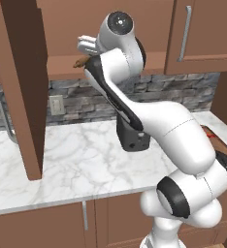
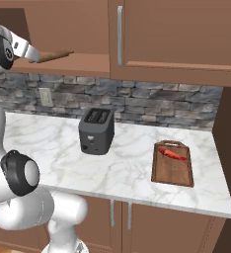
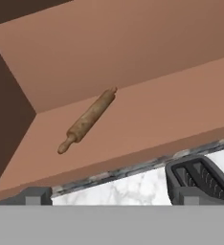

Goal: Open the cabinet, retrieve the rolling pin, and place it next to the meat on the cutting board to prepare for tenderizing.

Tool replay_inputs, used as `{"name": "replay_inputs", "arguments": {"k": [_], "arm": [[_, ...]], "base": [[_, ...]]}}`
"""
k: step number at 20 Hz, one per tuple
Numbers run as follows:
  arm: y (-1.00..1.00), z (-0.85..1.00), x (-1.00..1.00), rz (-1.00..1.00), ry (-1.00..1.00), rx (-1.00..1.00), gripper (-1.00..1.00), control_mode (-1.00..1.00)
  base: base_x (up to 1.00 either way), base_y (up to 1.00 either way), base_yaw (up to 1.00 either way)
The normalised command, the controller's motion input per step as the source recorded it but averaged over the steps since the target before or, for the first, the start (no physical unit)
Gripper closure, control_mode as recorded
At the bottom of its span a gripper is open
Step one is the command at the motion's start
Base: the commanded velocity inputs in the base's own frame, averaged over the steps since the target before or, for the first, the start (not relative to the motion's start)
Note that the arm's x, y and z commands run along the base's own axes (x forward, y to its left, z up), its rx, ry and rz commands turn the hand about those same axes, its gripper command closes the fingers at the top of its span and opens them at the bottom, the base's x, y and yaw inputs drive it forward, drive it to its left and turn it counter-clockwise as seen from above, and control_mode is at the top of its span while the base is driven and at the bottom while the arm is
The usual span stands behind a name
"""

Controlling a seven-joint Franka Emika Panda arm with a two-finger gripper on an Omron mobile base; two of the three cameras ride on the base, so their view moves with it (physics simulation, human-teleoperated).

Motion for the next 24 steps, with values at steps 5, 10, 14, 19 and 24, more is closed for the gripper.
{"name": "replay_inputs", "arguments": {"k": [5, 10, 14, 19, 24], "arm": [[0.05, -0.06, 0.22, -0.08, 0.0, 0.0, -1.0, -1.0], [0.0, 0.0, 0.34, -0.02, 0.07, 0.0, -1.0, -1.0], [0.03, -0.04, 0.31, 0.0, 0.1, 0.0, -1.0, -1.0], [0.06, -0.1, 0.24, 0.0, 0.02, 0.0, -1.0, -1.0], [0.05, -0.13, 0.13, -0.06, 0.0, -0.04, -1.0, -1.0]], "base": [[0.0, 0.0, 0.0], [0.0, 0.0, 0.0], [0.0, 0.0, 0.0], [0.0, 0.0, 0.0], [0.0, 0.0, 0.0]]}}
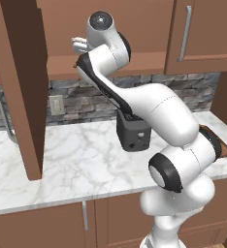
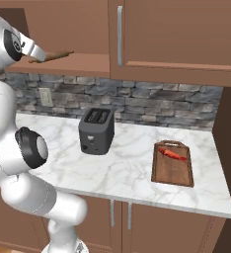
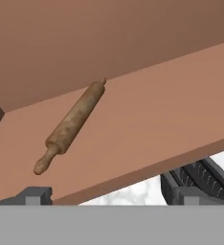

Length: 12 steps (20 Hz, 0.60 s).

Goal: Open the cabinet, retrieve the rolling pin, and place it next to the meat on the cutting board to prepare for tenderizing.

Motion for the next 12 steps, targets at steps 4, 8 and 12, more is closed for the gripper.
{"name": "replay_inputs", "arguments": {"k": [4, 8, 12], "arm": [[0.01, -0.1, 0.16, -0.08, 0.0, -0.03, -1.0, -1.0], [0.01, -0.03, 0.28, -0.05, 0.02, -0.01, -1.0, -1.0], [0.04, -0.01, 0.3, -0.02, 0.03, 0.0, -1.0, -1.0]], "base": [[0.0, 0.0, 0.0], [0.0, 0.0, 0.0], [0.0, 0.0, 0.0]]}}
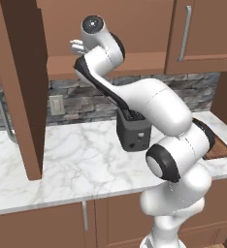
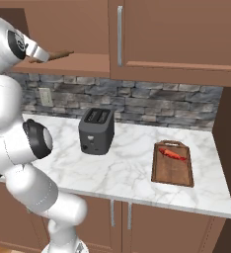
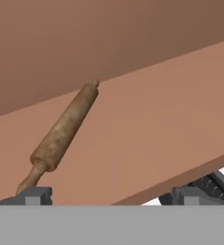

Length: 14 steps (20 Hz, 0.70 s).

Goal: Open the cabinet, retrieve the rolling pin, and place it next to the meat on the cutting board to prepare for tenderizing.

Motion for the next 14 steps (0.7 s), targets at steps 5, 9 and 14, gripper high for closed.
{"name": "replay_inputs", "arguments": {"k": [5, 9, 14], "arm": [[0.1, -0.03, 0.27, 0.0, 0.04, 0.0, -1.0, -1.0], [0.16, -0.01, 0.29, 0.0, 0.08, 0.0, -1.0, -1.0], [0.16, -0.01, 0.29, 0.0, 0.06, 0.0, -1.0, -1.0]], "base": [[0.0, 0.0, 0.0], [0.0, 0.0, 0.0], [0.0, 0.0, 0.0]]}}
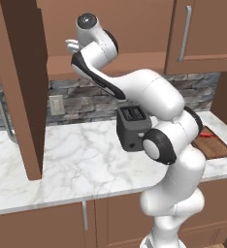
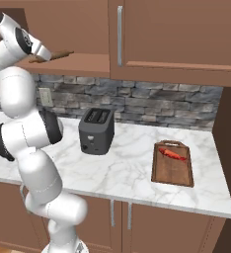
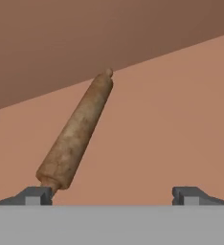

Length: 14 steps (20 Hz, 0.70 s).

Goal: Open the cabinet, retrieve the rolling pin, and place it next to the meat on the cutting board to prepare for tenderizing.

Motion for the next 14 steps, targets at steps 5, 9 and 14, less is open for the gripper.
{"name": "replay_inputs", "arguments": {"k": [5, 9, 14], "arm": [[0.14, 0.0, 0.31, 0.0, 0.06, 0.0, -1.0, -1.0], [0.13, -0.01, 0.25, 0.0, 0.03, 0.0, -1.0, -1.0], [0.11, -0.03, 0.26, -0.01, 0.01, 0.0, -1.0, -1.0]], "base": [[0.0, 0.0, 0.0], [0.0, 0.0, 0.0], [0.0, 0.0, 0.0]]}}
